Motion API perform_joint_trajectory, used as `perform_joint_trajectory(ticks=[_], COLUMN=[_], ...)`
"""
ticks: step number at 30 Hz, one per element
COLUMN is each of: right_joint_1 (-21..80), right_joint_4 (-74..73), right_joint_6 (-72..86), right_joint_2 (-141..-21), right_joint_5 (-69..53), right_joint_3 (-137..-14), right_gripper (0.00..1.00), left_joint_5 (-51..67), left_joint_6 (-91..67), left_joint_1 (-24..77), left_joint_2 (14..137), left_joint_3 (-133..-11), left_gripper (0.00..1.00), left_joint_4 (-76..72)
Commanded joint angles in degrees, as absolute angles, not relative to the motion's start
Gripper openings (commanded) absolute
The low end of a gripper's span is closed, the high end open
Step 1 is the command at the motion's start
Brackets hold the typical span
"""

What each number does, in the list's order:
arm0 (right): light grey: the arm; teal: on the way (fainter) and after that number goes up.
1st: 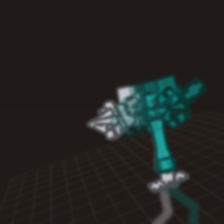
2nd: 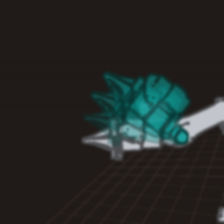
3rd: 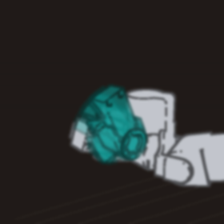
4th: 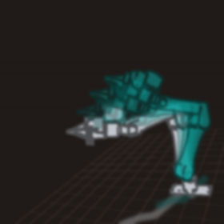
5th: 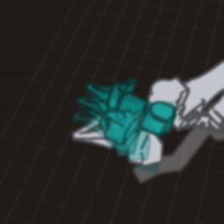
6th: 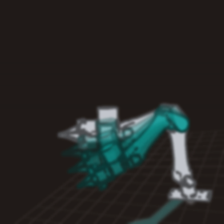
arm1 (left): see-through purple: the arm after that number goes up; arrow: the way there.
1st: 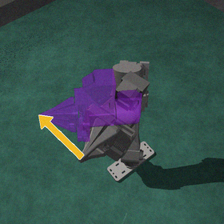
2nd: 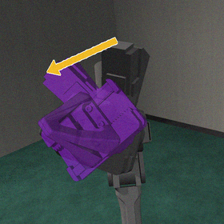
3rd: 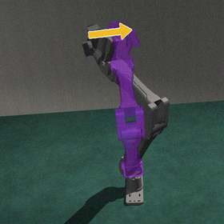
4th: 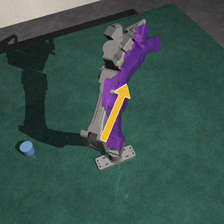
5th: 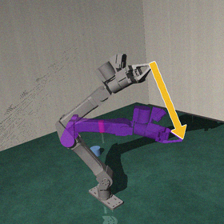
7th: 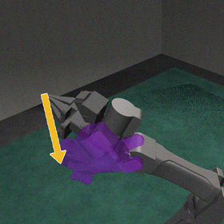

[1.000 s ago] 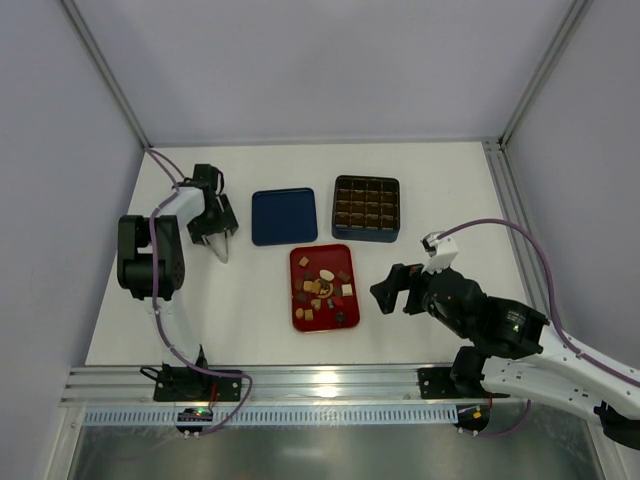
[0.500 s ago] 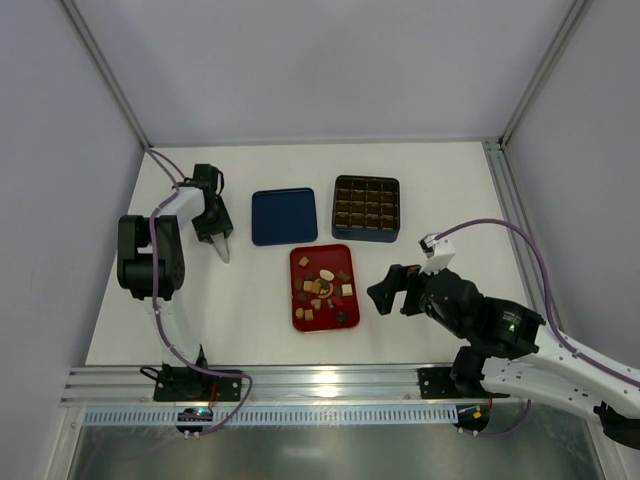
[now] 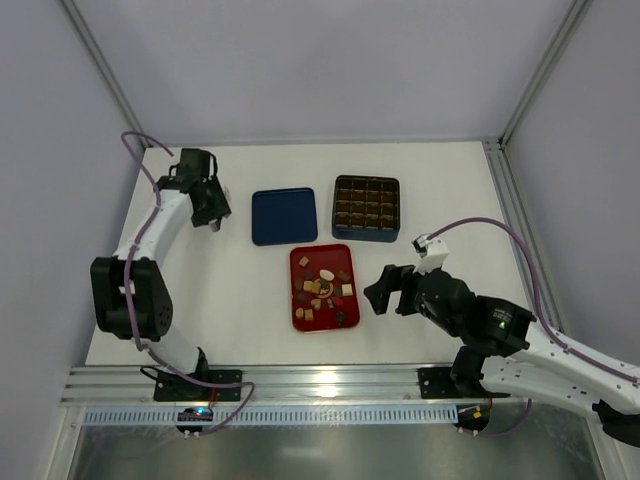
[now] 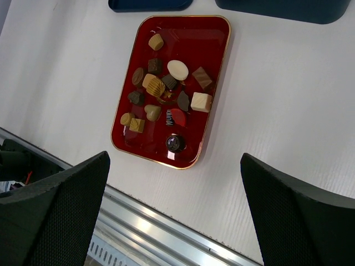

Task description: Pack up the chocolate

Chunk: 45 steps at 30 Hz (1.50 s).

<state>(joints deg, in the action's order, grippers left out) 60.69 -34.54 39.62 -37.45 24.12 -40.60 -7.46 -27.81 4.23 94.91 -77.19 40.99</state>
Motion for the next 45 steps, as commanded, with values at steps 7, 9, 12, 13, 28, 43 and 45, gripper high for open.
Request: perform_joint_trajectory(ticks=[7,9,12,13,28,43,45], right_joint_1=[61.00,61.00,60.91,61.00,61.00,61.00,60.91], right_joint_4=[-31.46,-31.47,-32.87,-33.39,-41.48,-41.40,-41.22], right_joint_6=[39.73,39.64,39.20,39.11,40.34,42.80,42.72], right_joint_2=[-38.50,-38.67,-39.20,-39.20,-31.56,-31.11,-31.38], right_joint_5=[25.84,26.10,28.12,29.08,35.15,34.80,34.80], right_joint_3=[-40.96,-41.13,-42.36,-42.80,-44.83,-42.89,-42.80], right_gripper=[1.00,1.00,1.00,1.00,1.00,1.00,1.00], left_joint_5=[-6.86,-6.24,-5.80,-5.80,-0.79,-3.25,-3.60], left_joint_6=[-27.51,-27.34,-27.07,-26.98,-29.26,-32.43,-32.96], left_joint_1=[8.78,9.92,13.43,14.40,33.03,51.41,52.64], left_joint_2=[79.31,78.23,74.89,73.14,59.86,56.34,56.78], left_joint_3=[-76.20,-76.38,-77.52,-77.52,-74.80,-64.43,-63.90], left_gripper=[0.49,0.49,0.47,0.47,0.43,0.40,0.40], left_joint_4=[47.63,48.69,51.67,52.38,60.73,62.05,61.79])
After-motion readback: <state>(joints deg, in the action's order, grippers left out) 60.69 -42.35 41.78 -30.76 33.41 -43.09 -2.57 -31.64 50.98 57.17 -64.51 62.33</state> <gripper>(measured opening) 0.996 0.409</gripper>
